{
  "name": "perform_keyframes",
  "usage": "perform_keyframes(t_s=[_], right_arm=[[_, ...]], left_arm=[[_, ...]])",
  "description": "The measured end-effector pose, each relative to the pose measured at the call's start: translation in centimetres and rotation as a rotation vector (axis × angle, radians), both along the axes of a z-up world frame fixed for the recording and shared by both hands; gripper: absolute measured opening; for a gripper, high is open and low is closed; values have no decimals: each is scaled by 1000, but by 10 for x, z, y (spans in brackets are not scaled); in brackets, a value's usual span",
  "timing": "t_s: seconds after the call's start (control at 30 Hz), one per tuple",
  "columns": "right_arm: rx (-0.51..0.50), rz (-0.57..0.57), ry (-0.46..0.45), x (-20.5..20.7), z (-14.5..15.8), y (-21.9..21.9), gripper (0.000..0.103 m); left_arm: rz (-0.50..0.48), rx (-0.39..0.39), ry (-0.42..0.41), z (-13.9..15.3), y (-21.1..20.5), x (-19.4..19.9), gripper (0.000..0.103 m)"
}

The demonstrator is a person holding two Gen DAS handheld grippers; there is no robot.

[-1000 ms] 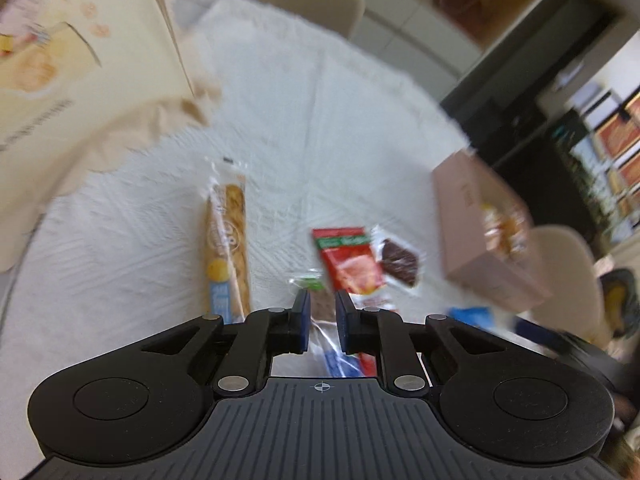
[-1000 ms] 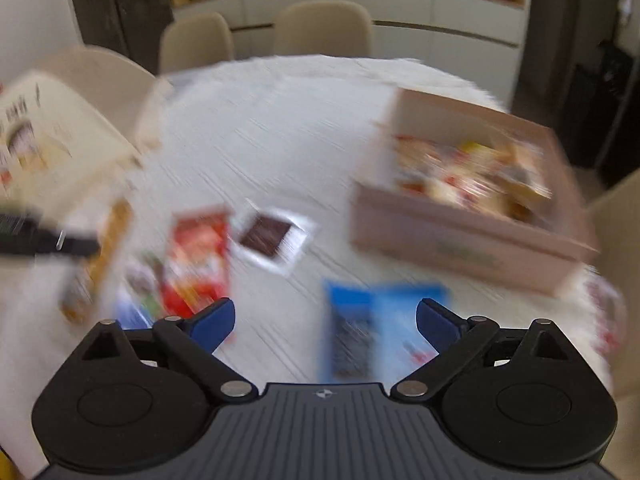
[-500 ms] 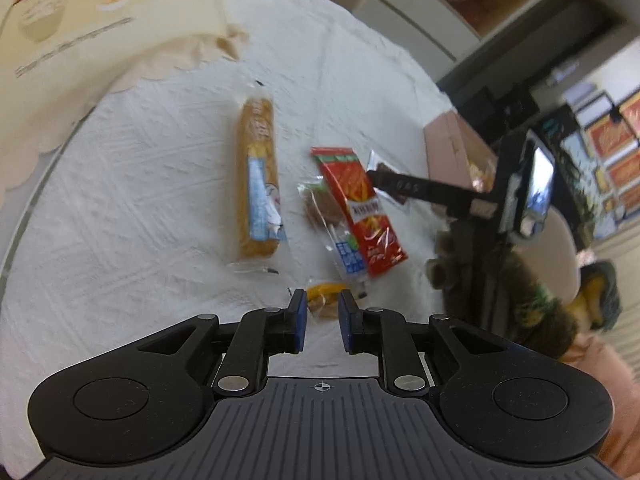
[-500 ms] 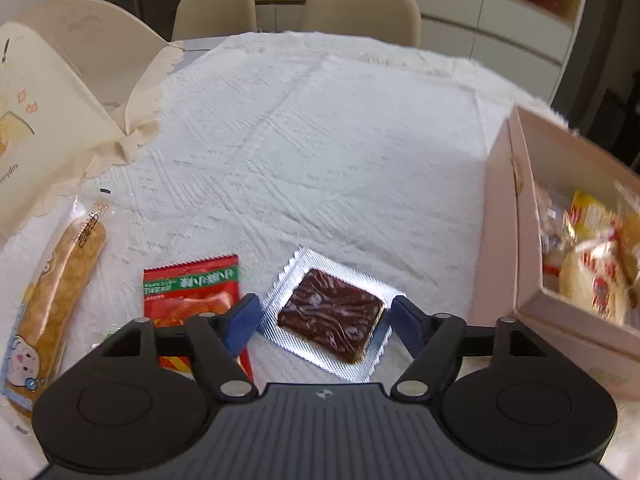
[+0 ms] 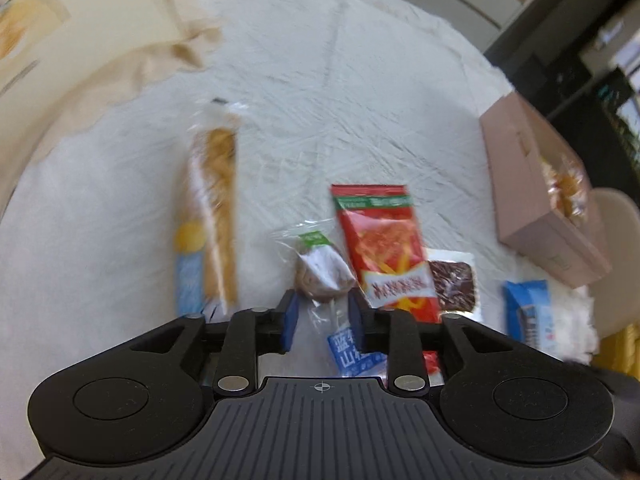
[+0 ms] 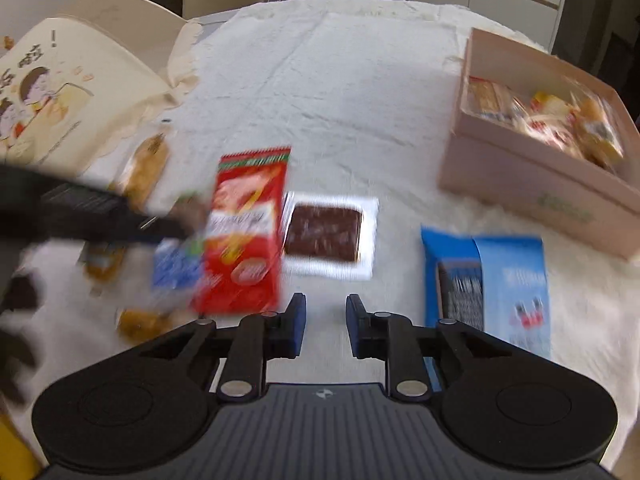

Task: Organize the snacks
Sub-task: 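Grasp the brownie square on its foil tray with the right tool while the left tool holds the lollipop pack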

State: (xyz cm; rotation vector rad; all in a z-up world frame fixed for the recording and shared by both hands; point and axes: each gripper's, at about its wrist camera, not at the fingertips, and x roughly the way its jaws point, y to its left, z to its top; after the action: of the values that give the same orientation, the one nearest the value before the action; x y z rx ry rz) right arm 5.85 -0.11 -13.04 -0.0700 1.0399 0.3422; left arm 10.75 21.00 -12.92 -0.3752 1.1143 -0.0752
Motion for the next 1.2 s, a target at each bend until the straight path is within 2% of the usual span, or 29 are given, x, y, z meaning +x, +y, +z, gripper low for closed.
perform_keyframes(t_s=[0.03, 0.1, 0.13, 0.17, 0.23, 0.33, 0.53, 0.67, 0.8, 0.9, 1.0, 1.1, 1.2], right_arm=[[-5, 1, 2, -5, 1, -3, 26], [-34, -5, -13, -11, 2, -7, 42], [-48, -8, -28, -15, 2, -9, 56], [-56, -11, -43, -19, 2, -11, 63], [-57, -10, -52, -22, 1, -15, 64], [-52, -12, -9, -17, -11, -15, 67], [-85, 43, -43, -24, -19, -5, 86], [-104, 86, -95, -29, -15, -3, 86], [-52, 30, -221, -18, 4, -15, 86], [-72, 46, -204, 8, -2, -10, 86], [-48, 81, -170, 25, -12, 6, 85], [-25, 124, -151, 34, -23, 30, 84], [-48, 141, -195, 37, -26, 48, 80]], left_arm=[[-15, 23, -13, 1, -4, 4, 39], [-33, 48, -13, 1, -9, 15, 42], [-38, 53, -13, 2, -11, 19, 43], [-41, 59, -12, 1, -11, 24, 43], [-34, 70, -17, 1, -12, 31, 43], [-34, 96, -35, -1, -14, 42, 42], [-66, 141, -85, -2, -14, 55, 42], [-119, 168, -119, -4, -18, 44, 42], [-62, 34, -106, -3, 0, 19, 41], [-2, -50, -109, 3, 15, -2, 40], [37, -143, -128, 17, 29, -21, 40], [61, -164, -146, 32, 39, -40, 40], [85, -196, -150, 40, 49, -56, 40]])
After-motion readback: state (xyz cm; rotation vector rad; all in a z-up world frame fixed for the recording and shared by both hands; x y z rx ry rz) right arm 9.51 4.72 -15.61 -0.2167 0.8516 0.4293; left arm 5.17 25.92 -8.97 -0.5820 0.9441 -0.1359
